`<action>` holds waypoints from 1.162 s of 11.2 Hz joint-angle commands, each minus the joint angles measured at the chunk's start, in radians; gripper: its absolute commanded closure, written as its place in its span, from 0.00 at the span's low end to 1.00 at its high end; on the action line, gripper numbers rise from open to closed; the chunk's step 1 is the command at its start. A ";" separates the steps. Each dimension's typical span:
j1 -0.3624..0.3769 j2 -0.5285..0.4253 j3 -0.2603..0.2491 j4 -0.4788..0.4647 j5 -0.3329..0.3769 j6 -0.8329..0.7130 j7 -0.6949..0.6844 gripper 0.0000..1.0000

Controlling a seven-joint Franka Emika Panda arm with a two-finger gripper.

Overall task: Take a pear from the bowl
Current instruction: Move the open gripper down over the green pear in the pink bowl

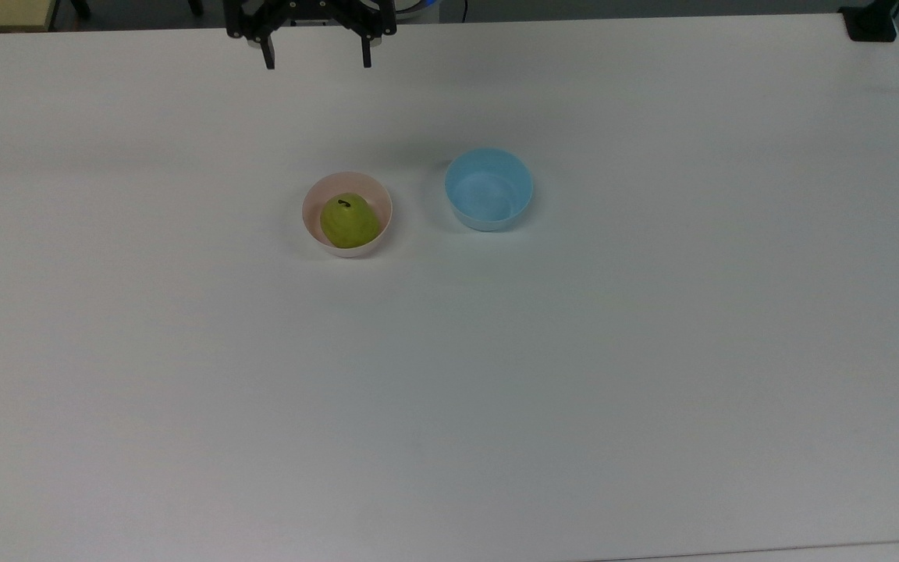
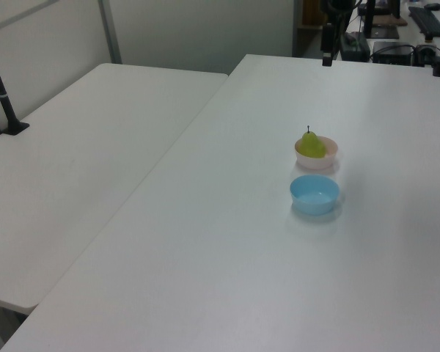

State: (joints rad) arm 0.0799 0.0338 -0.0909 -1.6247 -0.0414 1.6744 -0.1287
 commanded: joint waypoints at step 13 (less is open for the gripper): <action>-0.011 0.167 -0.001 -0.320 -0.008 0.454 -0.356 0.03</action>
State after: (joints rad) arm 0.0705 0.2045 -0.0911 -1.8837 -0.0430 2.0436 -0.4449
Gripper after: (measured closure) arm 0.022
